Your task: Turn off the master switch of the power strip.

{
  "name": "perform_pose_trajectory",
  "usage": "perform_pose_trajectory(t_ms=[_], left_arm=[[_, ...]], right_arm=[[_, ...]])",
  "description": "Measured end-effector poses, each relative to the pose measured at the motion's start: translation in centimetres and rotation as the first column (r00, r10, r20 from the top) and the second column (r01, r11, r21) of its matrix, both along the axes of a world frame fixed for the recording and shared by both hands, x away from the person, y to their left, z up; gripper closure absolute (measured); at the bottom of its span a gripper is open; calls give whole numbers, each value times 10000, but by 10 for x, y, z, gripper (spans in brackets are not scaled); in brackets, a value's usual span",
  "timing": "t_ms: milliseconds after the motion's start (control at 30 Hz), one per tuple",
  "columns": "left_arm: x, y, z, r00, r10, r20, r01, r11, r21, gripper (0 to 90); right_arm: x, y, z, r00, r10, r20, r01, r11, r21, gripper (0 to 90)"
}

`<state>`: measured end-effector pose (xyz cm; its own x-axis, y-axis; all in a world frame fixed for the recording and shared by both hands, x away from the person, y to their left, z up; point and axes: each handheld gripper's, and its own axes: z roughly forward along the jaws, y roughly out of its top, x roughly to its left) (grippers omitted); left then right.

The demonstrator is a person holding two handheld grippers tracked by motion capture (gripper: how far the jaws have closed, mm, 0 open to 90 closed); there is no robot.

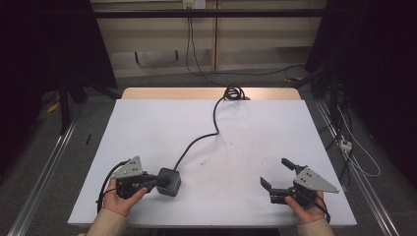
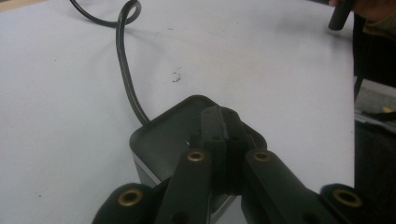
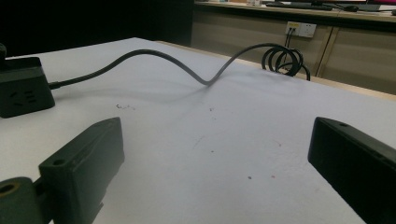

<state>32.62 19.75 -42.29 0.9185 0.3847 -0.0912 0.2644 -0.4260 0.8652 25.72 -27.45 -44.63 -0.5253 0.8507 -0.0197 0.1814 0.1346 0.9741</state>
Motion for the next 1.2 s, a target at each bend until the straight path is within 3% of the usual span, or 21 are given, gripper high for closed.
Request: perform_pose_trajectory(t_ms=[100,233,333,433,633,967,1200], left_arm=[[-2,-2,2,9998,11,176,-14,9998,192,900],[-1,-1,0,9999,19,134,-20,10000,88,900],[-1,-1,2,9998,152,-99,-151,9999,27,900],[1,4,0,9992,222,-342,-235,9991,-364,900],[-1,11,1,9987,335,-384,-343,9992,-221,900],[-1,7,2,9994,292,-211,-296,9994,-178,900],[0,3,1,9994,190,-302,-195,9997,-169,900]], right_arm=[[0,0,0,10000,16,3,-16,10000,-2,34],[0,0,0,10000,-3,3,3,10000,4,34],[0,-1,1,10000,-13,64,13,10000,-18,34],[0,-2,1,10000,-3,52,3,10000,-3,34],[3,-2,0,10000,-25,-4,25,10000,-3,33],[3,0,0,10000,78,41,-77,10000,-63,33],[2,-2,0,10000,-34,5,34,10000,13,34]])
